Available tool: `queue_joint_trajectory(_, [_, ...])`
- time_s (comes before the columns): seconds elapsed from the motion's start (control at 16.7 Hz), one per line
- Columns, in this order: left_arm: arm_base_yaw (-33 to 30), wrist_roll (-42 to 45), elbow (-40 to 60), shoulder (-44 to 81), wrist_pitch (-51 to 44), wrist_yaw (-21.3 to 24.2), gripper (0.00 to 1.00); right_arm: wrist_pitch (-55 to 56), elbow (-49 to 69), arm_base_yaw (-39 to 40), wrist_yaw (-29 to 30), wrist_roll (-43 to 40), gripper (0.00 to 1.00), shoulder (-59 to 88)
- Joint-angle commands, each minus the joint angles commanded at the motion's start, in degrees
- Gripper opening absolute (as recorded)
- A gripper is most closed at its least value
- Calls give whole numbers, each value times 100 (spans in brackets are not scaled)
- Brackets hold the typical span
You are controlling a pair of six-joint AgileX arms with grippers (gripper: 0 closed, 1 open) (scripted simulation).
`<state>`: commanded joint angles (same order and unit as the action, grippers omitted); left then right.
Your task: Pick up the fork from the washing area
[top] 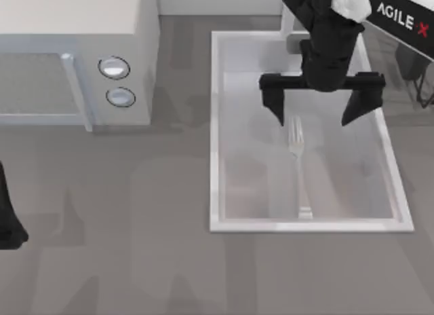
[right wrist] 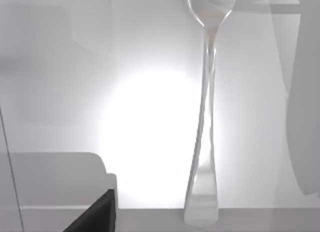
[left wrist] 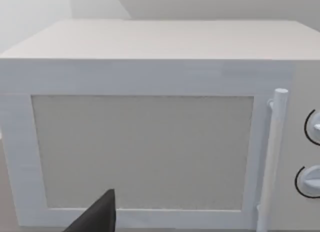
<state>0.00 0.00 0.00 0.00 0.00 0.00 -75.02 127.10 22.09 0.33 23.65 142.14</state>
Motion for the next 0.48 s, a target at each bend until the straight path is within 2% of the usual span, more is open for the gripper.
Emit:
queue_joint_trajectory(0.18, [0, 0, 0, 0, 0, 0, 100, 399, -269, 4, 3, 1, 100, 167])
queue_joint_trajectory(0.48, [0, 0, 0, 0, 0, 0, 100, 1896, -1058, 25, 11, 12, 100, 732])
